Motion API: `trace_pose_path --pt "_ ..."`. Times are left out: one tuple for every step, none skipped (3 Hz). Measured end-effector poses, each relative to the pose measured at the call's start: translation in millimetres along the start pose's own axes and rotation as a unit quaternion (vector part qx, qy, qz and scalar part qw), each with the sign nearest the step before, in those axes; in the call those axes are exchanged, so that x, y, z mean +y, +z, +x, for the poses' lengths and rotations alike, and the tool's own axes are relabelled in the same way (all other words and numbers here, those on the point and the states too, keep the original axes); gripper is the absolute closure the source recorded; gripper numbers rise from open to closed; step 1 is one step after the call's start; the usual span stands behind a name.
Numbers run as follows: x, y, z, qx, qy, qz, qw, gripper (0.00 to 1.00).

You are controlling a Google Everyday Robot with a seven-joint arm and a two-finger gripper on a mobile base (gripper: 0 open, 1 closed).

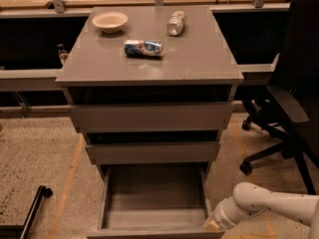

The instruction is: Close bottom drawer

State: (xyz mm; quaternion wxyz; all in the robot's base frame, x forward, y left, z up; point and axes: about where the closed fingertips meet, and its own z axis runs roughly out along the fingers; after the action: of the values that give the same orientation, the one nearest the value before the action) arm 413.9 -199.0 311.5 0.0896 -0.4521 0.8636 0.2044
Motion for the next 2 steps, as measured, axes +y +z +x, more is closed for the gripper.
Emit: trace_pose_path --pt "-8 22 26 0.012 0.029 -0.010 0.9994 1.00" --pt "-21 69 56 0.048 0.059 -0.039 0.9964 1.00"
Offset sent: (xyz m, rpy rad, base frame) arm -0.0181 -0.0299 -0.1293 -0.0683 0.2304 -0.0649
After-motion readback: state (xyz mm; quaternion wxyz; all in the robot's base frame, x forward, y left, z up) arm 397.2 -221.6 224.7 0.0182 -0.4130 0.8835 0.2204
